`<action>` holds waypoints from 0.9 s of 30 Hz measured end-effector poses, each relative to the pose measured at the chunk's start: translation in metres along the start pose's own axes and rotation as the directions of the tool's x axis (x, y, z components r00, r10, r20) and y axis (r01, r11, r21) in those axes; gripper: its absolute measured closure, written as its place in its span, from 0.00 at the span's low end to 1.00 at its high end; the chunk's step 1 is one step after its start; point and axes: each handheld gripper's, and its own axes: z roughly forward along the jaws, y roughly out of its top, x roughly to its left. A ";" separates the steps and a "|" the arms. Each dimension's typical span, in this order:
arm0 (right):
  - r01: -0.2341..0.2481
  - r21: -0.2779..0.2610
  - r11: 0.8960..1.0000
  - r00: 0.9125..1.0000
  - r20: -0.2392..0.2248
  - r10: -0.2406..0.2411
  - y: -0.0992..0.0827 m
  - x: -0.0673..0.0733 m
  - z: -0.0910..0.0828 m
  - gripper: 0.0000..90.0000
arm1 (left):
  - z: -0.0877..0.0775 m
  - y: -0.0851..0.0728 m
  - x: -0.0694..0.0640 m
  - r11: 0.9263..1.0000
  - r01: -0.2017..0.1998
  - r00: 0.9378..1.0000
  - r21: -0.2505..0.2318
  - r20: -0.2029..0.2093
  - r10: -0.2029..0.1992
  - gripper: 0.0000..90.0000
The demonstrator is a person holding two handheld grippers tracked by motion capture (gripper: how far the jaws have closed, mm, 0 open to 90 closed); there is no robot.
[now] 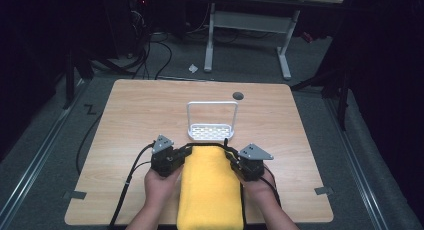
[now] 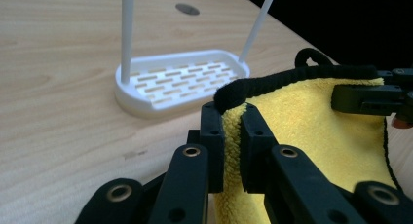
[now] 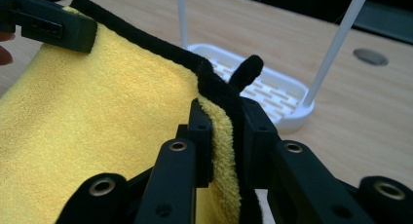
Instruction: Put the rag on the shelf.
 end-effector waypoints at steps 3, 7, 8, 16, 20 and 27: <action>0.015 -0.033 0.999 1.000 0.009 -0.014 0.010 -0.001 -0.007 0.87 | -0.005 0.010 -0.004 0.999 -0.027 1.000 -0.034 0.003 0.027 0.92; 0.025 -0.083 0.996 0.999 0.023 -0.023 0.028 -0.001 -0.017 0.87 | -0.012 0.026 -0.007 0.996 -0.040 0.999 -0.085 0.007 0.041 0.92; 0.025 -0.083 0.996 0.999 0.023 -0.023 0.028 -0.001 -0.017 0.87 | -0.012 0.026 -0.007 0.996 -0.040 0.999 -0.085 0.007 0.041 0.92; 0.055 -0.160 0.986 0.997 0.055 -0.047 0.055 -0.004 -0.028 0.87 | -0.021 0.052 -0.014 0.982 -0.082 0.997 -0.170 -0.006 0.082 0.92; 0.053 -0.195 0.979 0.997 0.062 -0.041 0.068 -0.007 -0.033 0.87 | -0.025 0.065 -0.017 0.976 -0.095 0.995 -0.197 -0.010 0.095 0.92; 0.077 -0.255 0.964 0.995 0.080 -0.058 0.092 -0.011 -0.040 0.87 | -0.035 0.093 -0.024 0.954 -0.153 0.988 -0.258 -0.033 0.149 0.92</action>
